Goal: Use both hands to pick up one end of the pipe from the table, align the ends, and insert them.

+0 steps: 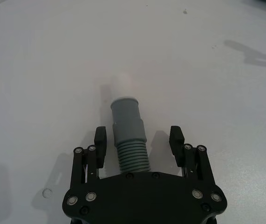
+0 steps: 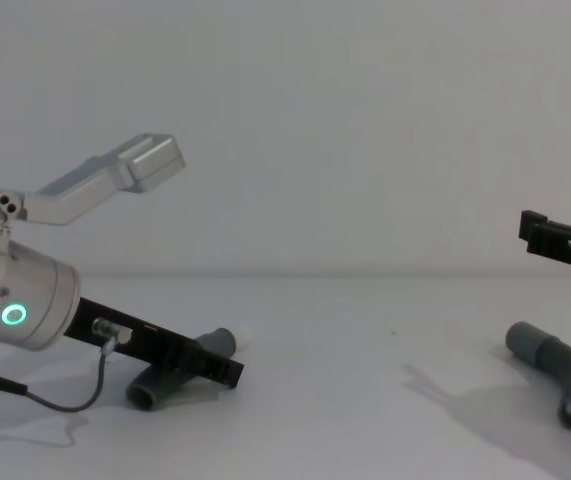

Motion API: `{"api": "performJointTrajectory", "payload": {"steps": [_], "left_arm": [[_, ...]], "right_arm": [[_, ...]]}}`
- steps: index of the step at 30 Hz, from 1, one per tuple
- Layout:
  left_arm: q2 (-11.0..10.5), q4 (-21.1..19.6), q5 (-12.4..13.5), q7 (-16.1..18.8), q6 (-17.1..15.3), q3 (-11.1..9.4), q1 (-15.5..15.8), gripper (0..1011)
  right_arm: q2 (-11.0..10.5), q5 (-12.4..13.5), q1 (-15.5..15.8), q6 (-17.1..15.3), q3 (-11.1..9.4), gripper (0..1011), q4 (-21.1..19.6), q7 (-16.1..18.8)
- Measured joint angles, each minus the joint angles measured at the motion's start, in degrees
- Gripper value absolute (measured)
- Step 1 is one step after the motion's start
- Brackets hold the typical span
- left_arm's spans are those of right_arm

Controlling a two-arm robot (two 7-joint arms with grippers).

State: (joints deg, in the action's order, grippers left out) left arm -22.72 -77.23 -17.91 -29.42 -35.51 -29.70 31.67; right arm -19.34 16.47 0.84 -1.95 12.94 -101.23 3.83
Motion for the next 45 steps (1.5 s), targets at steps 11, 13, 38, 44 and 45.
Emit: {"api": "performJointTrajectory", "payload": {"steps": [11, 13, 38, 44, 45], "left_arm": [[0.06, 0.05, -0.09, -0.10, -0.18, -0.08, 0.05, 750], [0.06, 0.05, -0.09, -0.10, -0.19, -0.08, 0.05, 734], [0.10, 0.10, -0.15, -0.19, -0.25, -0.14, 0.00, 580], [0.10, 0.10, -0.16, -0.19, -0.27, -0.15, -0.01, 543], [0.10, 0.10, -0.16, -0.19, -0.27, -0.14, -0.01, 533]], "right_arm": [[0.00, 0.00, 0.00, 0.00, 0.00, 1001, 0.00, 0.00], [0.00, 0.00, 0.00, 0.00, 0.00, 1001, 0.00, 0.00], [-1.51, 0.07, -0.76, -10.68, 0.10, 1001, -0.99, 0.76], [-2.04, -0.48, -1.67, -15.27, 0.18, 1001, -0.98, 0.49], [-2.04, -0.52, -1.74, -15.74, 0.17, 1001, -0.96, 0.38]]}}
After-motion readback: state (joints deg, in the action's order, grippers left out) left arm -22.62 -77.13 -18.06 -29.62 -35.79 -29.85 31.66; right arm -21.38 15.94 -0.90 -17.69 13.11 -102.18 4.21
